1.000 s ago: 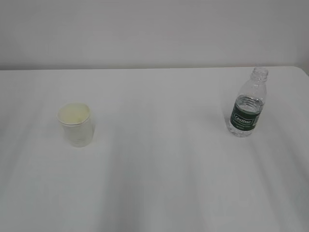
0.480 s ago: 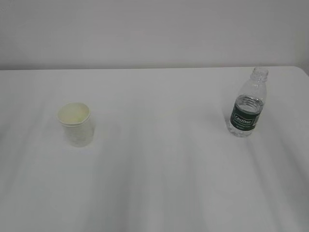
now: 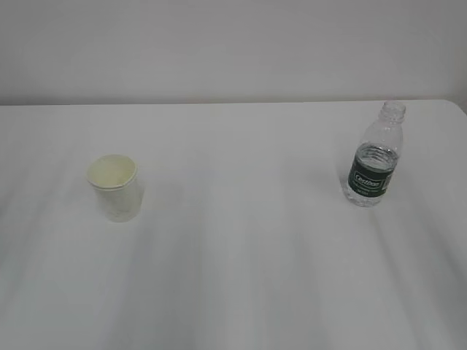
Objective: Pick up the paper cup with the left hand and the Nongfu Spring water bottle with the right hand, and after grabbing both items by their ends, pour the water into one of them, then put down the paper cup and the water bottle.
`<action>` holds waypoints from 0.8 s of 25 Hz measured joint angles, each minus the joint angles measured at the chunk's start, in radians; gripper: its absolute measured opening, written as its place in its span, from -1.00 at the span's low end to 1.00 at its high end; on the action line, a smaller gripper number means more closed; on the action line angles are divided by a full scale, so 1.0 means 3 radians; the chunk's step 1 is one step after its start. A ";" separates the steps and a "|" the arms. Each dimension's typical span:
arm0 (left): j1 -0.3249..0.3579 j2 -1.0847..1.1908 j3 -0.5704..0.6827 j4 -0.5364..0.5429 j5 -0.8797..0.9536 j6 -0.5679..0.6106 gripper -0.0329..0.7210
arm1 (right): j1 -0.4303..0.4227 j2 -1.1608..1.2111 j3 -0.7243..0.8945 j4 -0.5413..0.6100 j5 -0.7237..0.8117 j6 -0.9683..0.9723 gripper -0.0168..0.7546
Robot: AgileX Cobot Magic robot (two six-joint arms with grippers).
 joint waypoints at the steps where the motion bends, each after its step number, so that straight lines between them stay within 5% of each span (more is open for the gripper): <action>1: 0.0000 0.0043 0.0000 0.0000 -0.0005 0.0000 0.31 | 0.0000 0.0000 0.0045 -0.0002 -0.0047 0.0000 0.56; 11: 0.0000 0.0622 0.0008 0.0213 -0.0355 -0.0102 0.31 | 0.0000 0.0060 0.0420 -0.0008 -0.0512 0.0049 0.56; 20: -0.0008 0.1198 0.0431 0.0326 -0.1536 -0.0188 0.24 | 0.0000 0.0711 0.0698 -0.0008 -0.1403 0.0077 0.56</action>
